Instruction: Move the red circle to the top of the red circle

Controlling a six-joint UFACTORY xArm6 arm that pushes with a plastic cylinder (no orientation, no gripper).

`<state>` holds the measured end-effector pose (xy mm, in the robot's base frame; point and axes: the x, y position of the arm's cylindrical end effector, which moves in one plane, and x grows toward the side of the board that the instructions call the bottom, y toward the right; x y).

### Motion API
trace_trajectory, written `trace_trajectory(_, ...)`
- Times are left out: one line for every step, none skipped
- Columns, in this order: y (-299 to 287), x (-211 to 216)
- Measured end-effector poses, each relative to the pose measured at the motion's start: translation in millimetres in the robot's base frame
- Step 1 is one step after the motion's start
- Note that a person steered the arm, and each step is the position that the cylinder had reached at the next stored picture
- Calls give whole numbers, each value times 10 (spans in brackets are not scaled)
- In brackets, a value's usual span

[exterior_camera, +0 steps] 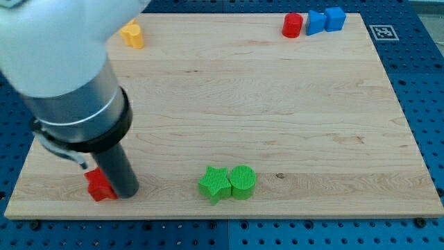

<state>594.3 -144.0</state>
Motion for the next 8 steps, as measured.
trace_trajectory(94, 5)
trace_trajectory(798, -379)
trace_trajectory(1367, -1193)
trace_trajectory(1597, -2123)
trace_trajectory(1602, -2944)
trace_trajectory(1621, -3756)
trace_trajectory(1852, -4021)
trace_trajectory(2169, -4012)
